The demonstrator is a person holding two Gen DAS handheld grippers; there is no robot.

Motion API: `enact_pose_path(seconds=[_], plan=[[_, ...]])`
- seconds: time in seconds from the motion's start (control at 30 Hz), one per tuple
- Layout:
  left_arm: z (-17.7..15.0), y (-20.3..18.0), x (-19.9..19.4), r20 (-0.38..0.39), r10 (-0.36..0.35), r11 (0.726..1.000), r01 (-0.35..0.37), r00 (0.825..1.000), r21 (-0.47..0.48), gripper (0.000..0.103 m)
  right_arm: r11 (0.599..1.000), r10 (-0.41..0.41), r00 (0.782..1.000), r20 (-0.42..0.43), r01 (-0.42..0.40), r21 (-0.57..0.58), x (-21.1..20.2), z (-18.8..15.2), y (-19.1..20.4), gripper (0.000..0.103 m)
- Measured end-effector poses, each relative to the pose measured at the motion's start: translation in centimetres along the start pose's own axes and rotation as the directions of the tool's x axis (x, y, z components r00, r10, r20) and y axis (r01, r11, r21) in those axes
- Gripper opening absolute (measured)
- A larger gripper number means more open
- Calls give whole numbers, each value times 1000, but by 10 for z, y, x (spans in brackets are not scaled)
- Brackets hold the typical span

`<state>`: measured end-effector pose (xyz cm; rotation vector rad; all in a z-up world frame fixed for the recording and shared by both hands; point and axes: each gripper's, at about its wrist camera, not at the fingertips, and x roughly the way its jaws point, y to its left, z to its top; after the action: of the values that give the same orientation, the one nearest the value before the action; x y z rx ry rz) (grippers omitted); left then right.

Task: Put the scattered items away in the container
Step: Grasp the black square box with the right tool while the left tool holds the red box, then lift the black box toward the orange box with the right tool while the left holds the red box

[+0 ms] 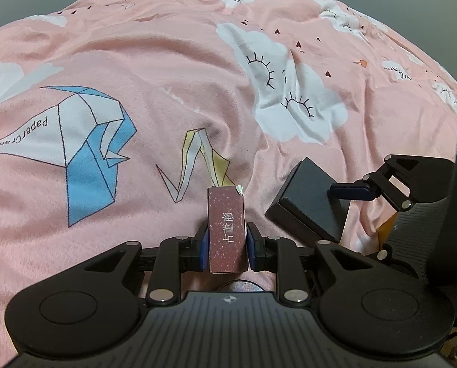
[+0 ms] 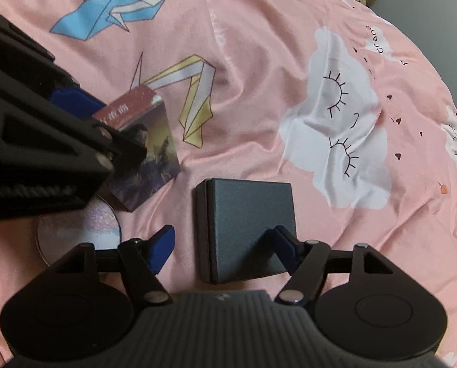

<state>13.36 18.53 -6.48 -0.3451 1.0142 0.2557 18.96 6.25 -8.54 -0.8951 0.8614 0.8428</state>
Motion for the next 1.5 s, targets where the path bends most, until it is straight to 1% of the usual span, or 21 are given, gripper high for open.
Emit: enact_pose_path(seconds=[0.1, 0.23, 0.27, 0.3, 0.33, 0.4, 0.5, 0.63, 0.7, 0.77, 0.83, 0.97, 1.0, 1.07, 1.13, 1.2, 1.27, 1.33, 1.5], plan=[[0, 0, 0, 0, 0, 1000, 0, 1000, 3, 27, 999, -32, 999, -19, 32, -16, 10, -3, -1, 80], [0, 0, 0, 0, 0, 1000, 0, 1000, 3, 27, 999, -41, 999, -24, 41, -18, 14, -6, -3, 79], [0, 0, 0, 0, 0, 1000, 0, 1000, 4, 27, 999, -44, 999, -23, 44, -17, 14, -6, -3, 76], [0, 0, 0, 0, 0, 1000, 0, 1000, 4, 27, 998, -55, 998, -20, 55, -15, 13, -6, -3, 67], [0, 0, 0, 0, 0, 1000, 0, 1000, 4, 27, 998, -68, 998, -18, 68, -12, 12, -6, -4, 67], [0, 0, 0, 0, 0, 1000, 0, 1000, 5, 27, 998, -62, 998, -10, 62, 16, 5, -6, -8, 60], [0, 0, -1, 0, 0, 1000, 0, 1000, 4, 27, 998, -58, 998, 11, 57, 40, -7, -7, -11, 52], [-1, 0, -1, 0, 0, 1000, 0, 1000, 4, 27, 994, -7, 999, 48, 2, 114, -28, -6, -19, 46], [-2, -1, -2, 1, -1, 1000, 1, 1000, 6, 27, 985, 53, 996, 74, -65, 161, -40, -6, -24, 44], [-3, -2, -2, 1, -3, 1000, 3, 1000, 9, 27, 969, 119, 988, 97, -137, 204, -50, -6, -28, 42], [-4, -3, -3, 4, -4, 1000, 4, 1000, 14, 27, 959, 144, 985, 95, -163, 233, -52, -5, -30, 42], [-6, -5, -4, 6, -8, 1000, 8, 1000, 28, 27, 956, 125, 990, 61, -136, 261, -38, -6, -32, 39], [-6, -5, -4, 7, -7, 1000, 7, 1000, 31, 27, 954, 113, 992, 52, -123, 273, -34, -7, -34, 36], [-6, -5, -4, 7, -7, 999, 6, 1000, 32, 27, 956, 73, 997, 32, -79, 284, -27, -9, -38, 37], [-6, -5, -4, 7, -6, 999, 6, 1000, 32, 27, 945, 91, 995, 35, -97, 311, -26, -11, -42, 36], [-6, -5, -4, 10, -7, 999, 6, 1000, 35, 27, 944, 93, 995, 42, -102, 315, -28, -11, -43, 36], [-7, -6, -6, 15, -11, 999, 10, 1000, 38, 26, 941, 90, 994, 57, -103, 323, -34, -12, -44, 36], [-8, -6, -8, 22, -17, 999, 16, 1000, 35, 26, 934, 86, 992, 89, -111, 339, -45, -15, -46, 36], [-11, -10, -19, 38, -44, 998, 42, 998, 51, 26, 928, 55, 982, 183, -118, 354, -86, -23, -50, 36]])
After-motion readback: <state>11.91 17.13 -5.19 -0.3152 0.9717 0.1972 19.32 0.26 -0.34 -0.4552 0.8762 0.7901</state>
